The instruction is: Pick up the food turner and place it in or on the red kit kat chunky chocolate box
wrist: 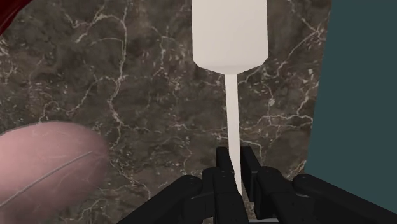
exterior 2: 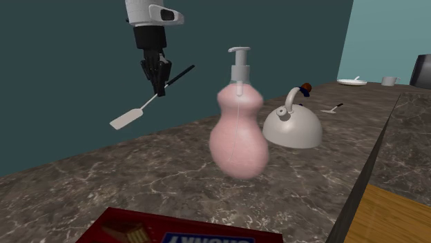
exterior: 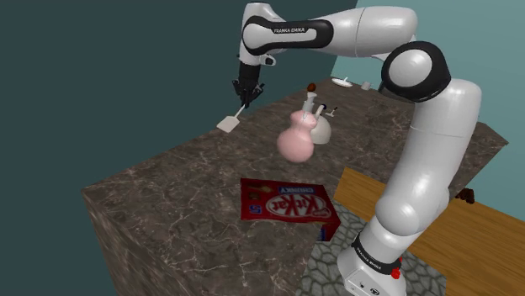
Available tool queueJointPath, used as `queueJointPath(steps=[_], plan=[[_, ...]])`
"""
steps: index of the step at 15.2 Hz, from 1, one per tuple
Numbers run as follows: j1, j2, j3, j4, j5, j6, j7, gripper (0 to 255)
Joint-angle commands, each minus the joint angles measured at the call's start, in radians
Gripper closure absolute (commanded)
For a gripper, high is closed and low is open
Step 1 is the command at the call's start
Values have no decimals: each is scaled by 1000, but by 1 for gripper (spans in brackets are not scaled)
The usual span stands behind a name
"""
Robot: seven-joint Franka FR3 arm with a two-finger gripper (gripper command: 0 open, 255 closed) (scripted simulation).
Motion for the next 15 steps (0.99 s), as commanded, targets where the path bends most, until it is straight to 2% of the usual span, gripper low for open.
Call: queueJointPath(steps=[1,8,15], plan=[[-5,-44,3,-48,12,5,-1,255],[-10,-334,17,-389,102,70,-4,255],[28,-610,19,-649,191,67,-8,255]])
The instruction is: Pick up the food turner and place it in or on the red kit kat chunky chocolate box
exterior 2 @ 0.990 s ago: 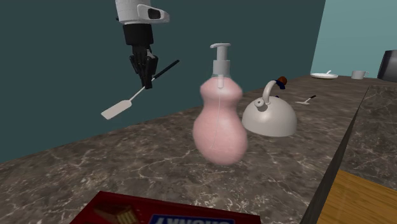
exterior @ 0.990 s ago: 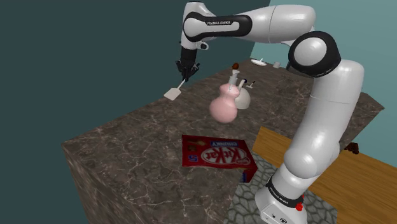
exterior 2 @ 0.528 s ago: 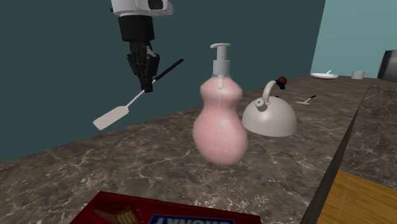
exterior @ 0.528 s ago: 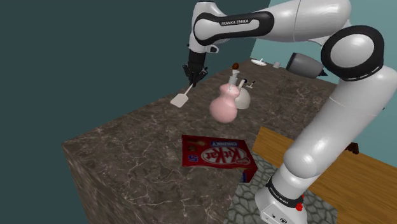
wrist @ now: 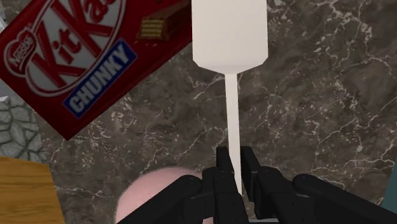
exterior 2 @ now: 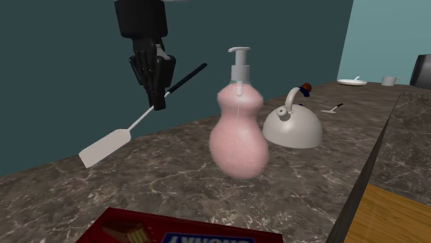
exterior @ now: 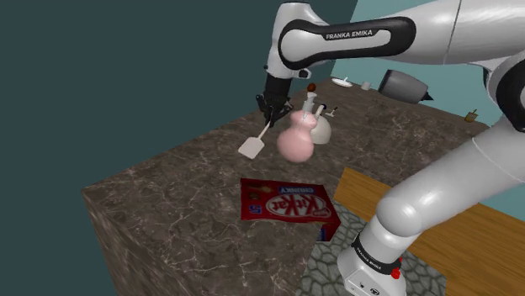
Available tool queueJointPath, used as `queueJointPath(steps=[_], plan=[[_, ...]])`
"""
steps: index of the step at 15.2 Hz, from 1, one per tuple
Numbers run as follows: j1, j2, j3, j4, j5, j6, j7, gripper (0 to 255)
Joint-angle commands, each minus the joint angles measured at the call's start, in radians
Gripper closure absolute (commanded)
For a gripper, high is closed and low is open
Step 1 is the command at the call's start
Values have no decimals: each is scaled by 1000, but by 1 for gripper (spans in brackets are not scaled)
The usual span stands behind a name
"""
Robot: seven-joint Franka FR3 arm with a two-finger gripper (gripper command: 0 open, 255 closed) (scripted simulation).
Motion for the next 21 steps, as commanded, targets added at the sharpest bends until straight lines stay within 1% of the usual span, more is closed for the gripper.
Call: queueJointPath(steps=[1,6,11,21], plan=[[14,-77,-1,-64,24,-11,0,255],[65,-273,0,-208,81,-60,12,255],[125,-459,6,-317,131,-136,39,255],[135,-452,33,-445,153,-1,43,255]])
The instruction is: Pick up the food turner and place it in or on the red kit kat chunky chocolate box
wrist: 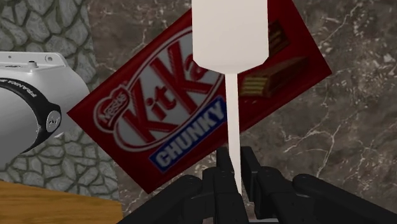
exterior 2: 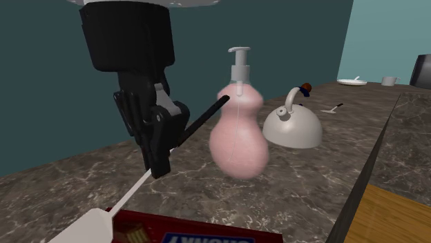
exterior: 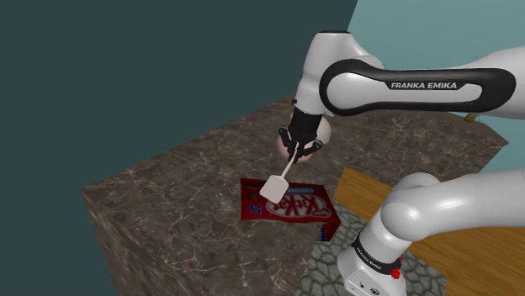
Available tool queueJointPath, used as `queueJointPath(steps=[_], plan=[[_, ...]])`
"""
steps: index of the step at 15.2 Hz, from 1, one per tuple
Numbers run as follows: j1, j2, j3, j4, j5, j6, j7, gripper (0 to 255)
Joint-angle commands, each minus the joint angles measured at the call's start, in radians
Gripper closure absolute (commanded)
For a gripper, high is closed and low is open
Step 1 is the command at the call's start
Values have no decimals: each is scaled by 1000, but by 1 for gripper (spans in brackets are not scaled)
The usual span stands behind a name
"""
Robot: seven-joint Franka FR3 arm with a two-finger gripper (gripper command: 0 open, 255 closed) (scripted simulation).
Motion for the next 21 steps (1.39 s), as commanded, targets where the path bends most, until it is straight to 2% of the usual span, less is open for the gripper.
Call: queueJointPath(steps=[1,6,13,14,19,21], plan=[[2,3,5,-24,4,28,0,255],[6,19,21,-80,16,100,3,255],[6,19,21,-80,16,100,3,255],[6,19,21,-80,16,100,3,0],[6,19,21,-80,16,100,3,0],[3,3,8,-22,6,26,3,0]])
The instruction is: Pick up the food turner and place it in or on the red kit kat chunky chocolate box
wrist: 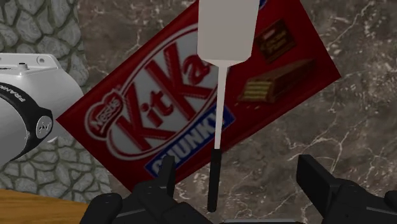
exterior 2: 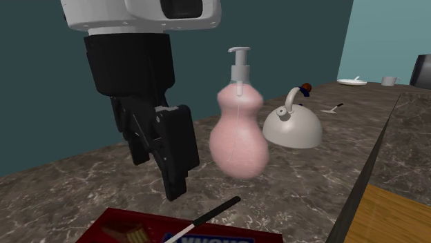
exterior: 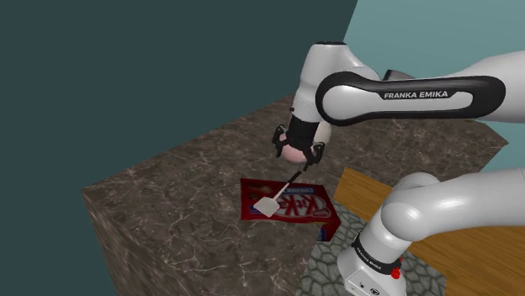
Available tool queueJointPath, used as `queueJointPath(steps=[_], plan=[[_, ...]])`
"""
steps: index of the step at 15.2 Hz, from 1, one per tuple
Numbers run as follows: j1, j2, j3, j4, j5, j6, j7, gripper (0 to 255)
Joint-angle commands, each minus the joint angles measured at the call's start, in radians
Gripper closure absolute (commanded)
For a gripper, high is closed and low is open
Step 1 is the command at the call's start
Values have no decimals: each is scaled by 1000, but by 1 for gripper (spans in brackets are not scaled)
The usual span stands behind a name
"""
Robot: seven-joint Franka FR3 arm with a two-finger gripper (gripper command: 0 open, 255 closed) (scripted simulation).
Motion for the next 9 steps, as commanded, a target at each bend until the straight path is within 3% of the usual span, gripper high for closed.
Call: queueJointPath(steps=[1,9], plan=[[-2,-14,-12,54,-9,-69,0,0],[-3,-17,-17,78,-13,-96,1,0]])
